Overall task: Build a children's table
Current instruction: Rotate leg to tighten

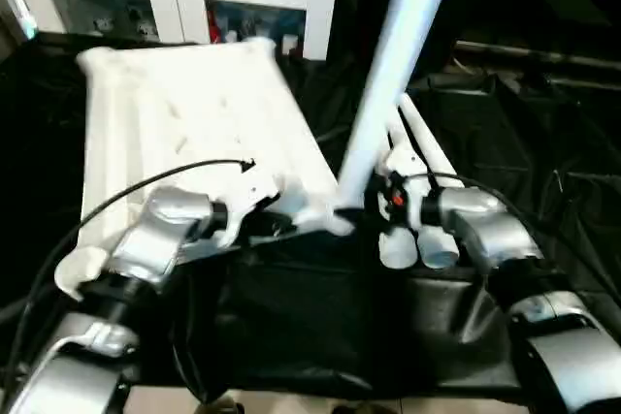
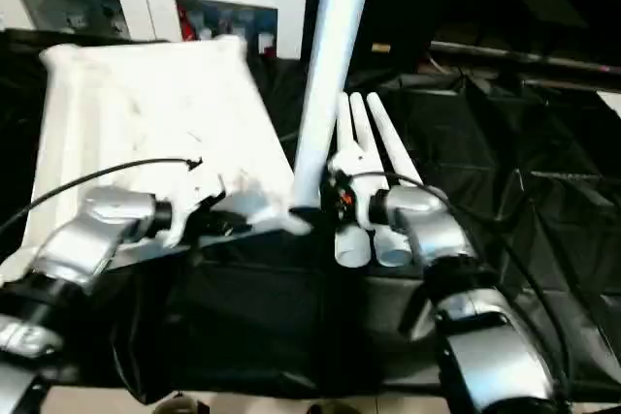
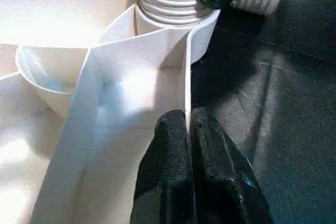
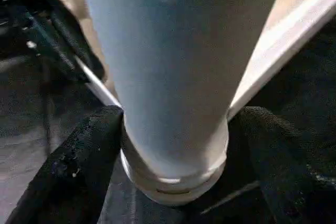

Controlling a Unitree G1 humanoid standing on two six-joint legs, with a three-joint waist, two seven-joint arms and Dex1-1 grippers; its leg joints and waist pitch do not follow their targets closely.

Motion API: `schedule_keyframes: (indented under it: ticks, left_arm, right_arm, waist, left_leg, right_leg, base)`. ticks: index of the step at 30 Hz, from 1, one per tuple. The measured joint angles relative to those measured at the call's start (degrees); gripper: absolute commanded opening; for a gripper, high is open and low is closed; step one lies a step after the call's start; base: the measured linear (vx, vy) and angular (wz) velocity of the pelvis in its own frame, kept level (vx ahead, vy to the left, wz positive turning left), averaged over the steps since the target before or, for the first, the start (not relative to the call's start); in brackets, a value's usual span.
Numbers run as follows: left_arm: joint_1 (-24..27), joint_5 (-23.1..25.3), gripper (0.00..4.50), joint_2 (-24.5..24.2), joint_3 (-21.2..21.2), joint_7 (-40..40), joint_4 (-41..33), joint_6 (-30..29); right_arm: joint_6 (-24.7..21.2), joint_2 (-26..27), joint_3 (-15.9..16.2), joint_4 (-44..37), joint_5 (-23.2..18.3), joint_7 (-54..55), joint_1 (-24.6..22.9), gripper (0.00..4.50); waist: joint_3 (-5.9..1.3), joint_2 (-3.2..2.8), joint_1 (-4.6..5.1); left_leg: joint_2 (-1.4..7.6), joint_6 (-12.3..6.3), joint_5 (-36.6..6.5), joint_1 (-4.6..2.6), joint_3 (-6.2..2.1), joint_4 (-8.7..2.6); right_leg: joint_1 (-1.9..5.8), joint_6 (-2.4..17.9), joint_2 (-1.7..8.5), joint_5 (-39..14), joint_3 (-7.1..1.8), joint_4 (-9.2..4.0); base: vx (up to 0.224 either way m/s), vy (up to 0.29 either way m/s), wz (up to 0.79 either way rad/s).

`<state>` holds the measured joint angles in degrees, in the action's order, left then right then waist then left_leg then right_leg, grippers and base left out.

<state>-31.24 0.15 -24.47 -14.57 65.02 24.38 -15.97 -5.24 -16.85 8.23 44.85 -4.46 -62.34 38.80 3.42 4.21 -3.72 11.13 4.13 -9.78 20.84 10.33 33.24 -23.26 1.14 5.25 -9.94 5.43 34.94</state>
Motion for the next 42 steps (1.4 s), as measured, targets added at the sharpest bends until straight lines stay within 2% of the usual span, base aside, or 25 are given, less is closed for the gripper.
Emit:
schedule_keyframes:
  ticks: [5, 14, 20, 23, 25, 31, 34, 36, 42]
  left_arm:
    - [0.35, -0.36, 0.00, -0.71, 0.00, 1.69, -0.13, 0.45]
    - [0.65, -0.50, 0.00, -1.20, 0.06, 2.31, -0.61, 0.50]
    - [0.85, -0.50, 0.00, -1.15, 0.26, 2.11, -0.46, 0.48]
    - [0.13, -0.08, 0.00, -0.04, 0.95, -1.36, 1.40, -0.04]
    - [-1.54, 1.08, 0.00, 2.46, 1.31, -6.12, 4.07, -0.78]
    - [-6.77, 4.08, 0.00, 11.83, 2.13, -21.37, 11.49, -4.46]
    - [-7.29, 4.63, 0.00, 14.00, 2.28, -24.66, 11.97, -5.64]
    - [-7.39, 4.78, 0.00, 14.40, 2.31, -24.92, 11.90, -5.78]
    - [-7.36, 5.08, 0.00, 14.08, 2.27, -25.05, 11.20, -5.58]
  right_arm:
    - [-0.82, -1.00, 1.31, -1.63, -0.01, -2.58, -0.45, 3.78]
    - [-2.45, -0.28, 1.15, -2.04, -0.60, -3.54, -0.69, 2.92]
    - [-2.88, 1.15, 0.61, -3.05, -0.66, -0.71, -1.81, 2.75]
    - [-2.51, 4.44, -1.35, -0.40, -0.53, 7.17, -1.55, 2.74]
    - [-2.91, 7.50, -3.47, 2.36, -0.50, 15.69, -0.42, 2.73]
    - [-3.68, 15.83, -10.42, 9.66, -1.55, 41.07, 4.13, 2.72]
    - [-2.49, 17.04, -11.46, 11.81, -1.64, 46.07, 5.35, 2.72]
    - [-0.90, 17.16, -11.76, 12.41, -1.52, 46.31, 5.37, 3.28]
    - [0.93, 17.14, -11.55, 12.74, -0.09, 44.40, 5.36, 3.87]
  waist:
    - [0.01, 0.02, 0.01]
    - [0.01, 0.02, 0.06]
    - [-0.03, 0.08, 0.15]
    - [-0.09, 0.17, 0.72]
    - [-0.10, 0.18, 0.94]
    - [0.02, -0.01, 0.91]
    - [0.04, -0.16, 0.89]
    - [0.03, -0.18, 0.92]
    - [0.02, -0.19, 1.09]
  left_leg:
    - [0.01, 0.01, 0.00, 0.00, -0.01, 0.01]
    - [0.03, 0.01, 0.00, 0.01, -0.01, 0.02]
    - [0.04, 0.01, 0.01, -0.01, -0.01, 0.04]
    - [0.04, 0.03, 0.00, -0.30, -0.01, 0.07]
    - [0.03, 0.04, 0.00, -0.49, -0.03, 0.07]
    - [-0.06, 0.03, -0.01, -0.56, -0.23, 0.20]
    - [-0.09, 0.02, -0.01, -0.48, -0.34, 0.02]
    - [-0.14, 0.01, -0.01, -0.29, -0.34, 0.01]
    - [-0.19, -0.03, 0.02, 0.08, -0.23, 0.03]
  right_leg:
    - [0.00, 0.00, 0.00, 0.00, 0.01, 0.03]
    - [0.00, -0.01, 0.00, -0.01, 0.01, 0.04]
    - [0.01, 0.00, -0.01, 0.00, 0.01, 0.07]
    - [0.15, -0.10, -0.01, -0.04, 0.00, 0.10]
    - [0.24, -0.23, -0.01, -0.12, 0.00, 0.06]
    - [0.43, -0.27, 0.04, -0.14, 0.17, -0.27]
    - [0.65, -0.28, 0.04, -0.14, 0.37, -1.03]
    - [0.66, -0.28, 0.06, -0.14, 0.34, -1.40]
    - [0.44, -0.15, 0.05, 0.03, 0.18, -1.75]
  base:
    - [0.000, 0.000, 0.00]
    - [0.000, 0.000, 0.00]
    - [0.000, 0.000, 0.00]
    - [0.000, 0.000, 0.00]
    - [0.000, 0.000, 0.00]
    - [0.000, 0.000, 0.00]
    - [0.000, 0.000, 0.00]
    - [0.000, 0.000, 0.00]
    - [0.000, 0.000, 0.00]
